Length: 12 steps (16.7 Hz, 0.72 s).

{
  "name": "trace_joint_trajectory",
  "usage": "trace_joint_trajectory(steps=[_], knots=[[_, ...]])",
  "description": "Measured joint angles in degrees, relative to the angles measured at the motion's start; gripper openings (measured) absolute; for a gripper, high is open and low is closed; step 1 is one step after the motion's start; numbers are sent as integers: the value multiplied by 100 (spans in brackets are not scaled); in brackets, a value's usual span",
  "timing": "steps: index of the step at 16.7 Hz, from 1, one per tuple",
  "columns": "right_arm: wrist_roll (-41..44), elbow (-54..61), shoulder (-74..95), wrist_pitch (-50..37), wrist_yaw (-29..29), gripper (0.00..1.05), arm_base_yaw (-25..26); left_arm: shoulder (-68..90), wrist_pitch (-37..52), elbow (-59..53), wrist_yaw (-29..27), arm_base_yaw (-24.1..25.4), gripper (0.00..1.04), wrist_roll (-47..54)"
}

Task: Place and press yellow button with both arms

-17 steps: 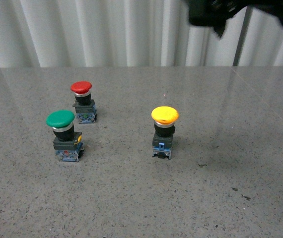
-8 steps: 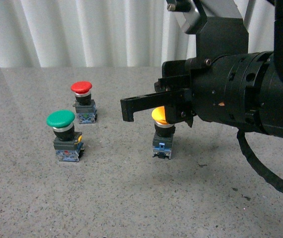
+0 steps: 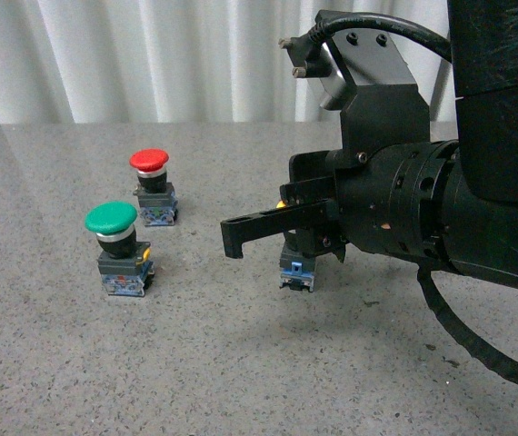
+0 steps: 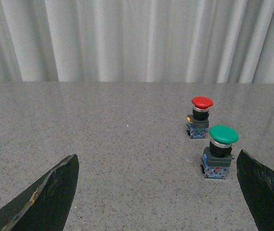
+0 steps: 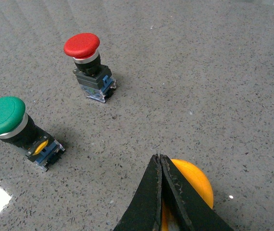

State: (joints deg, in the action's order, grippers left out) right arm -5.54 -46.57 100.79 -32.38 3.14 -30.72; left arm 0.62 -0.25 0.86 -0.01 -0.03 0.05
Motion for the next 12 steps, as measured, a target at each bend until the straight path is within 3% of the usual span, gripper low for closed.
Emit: trace_joint_trajectory(steps=[12], knots=[[26, -127, 192, 219, 166, 2, 120, 0, 0, 0, 0, 0, 98, -2]])
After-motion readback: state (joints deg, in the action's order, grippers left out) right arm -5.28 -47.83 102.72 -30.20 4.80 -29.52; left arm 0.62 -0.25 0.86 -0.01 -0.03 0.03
